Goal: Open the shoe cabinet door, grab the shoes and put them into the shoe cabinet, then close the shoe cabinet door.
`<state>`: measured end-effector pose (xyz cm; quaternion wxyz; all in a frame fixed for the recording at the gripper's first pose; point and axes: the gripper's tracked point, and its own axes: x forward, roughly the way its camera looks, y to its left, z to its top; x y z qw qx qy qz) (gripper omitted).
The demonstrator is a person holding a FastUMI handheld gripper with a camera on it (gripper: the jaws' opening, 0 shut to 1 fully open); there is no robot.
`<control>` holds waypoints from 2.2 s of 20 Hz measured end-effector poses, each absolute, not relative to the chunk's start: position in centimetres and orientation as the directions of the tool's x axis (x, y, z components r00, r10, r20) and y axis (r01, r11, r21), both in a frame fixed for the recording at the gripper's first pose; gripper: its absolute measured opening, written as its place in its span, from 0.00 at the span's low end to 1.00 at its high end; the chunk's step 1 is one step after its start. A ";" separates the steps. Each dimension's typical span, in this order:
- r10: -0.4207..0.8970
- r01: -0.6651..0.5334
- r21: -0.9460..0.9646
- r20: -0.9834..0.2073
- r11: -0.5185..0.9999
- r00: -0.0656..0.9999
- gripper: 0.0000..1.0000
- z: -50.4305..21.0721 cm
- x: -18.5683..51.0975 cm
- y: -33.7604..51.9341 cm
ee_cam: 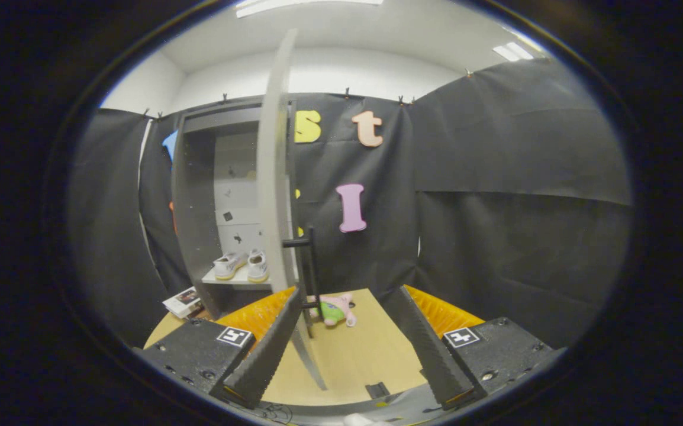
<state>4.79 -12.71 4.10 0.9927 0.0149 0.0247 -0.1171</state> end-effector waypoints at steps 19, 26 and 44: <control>0.121 -0.121 0.007 -0.077 0.993 0.990 1.00 4.6 15.1 -13.6; 0.171 -0.174 -0.036 -0.075 0.984 0.982 0.96 5.0 15.3 -12.2; 0.109 -0.112 -0.033 -0.099 0.993 0.989 0.95 4.1 14.1 -1.5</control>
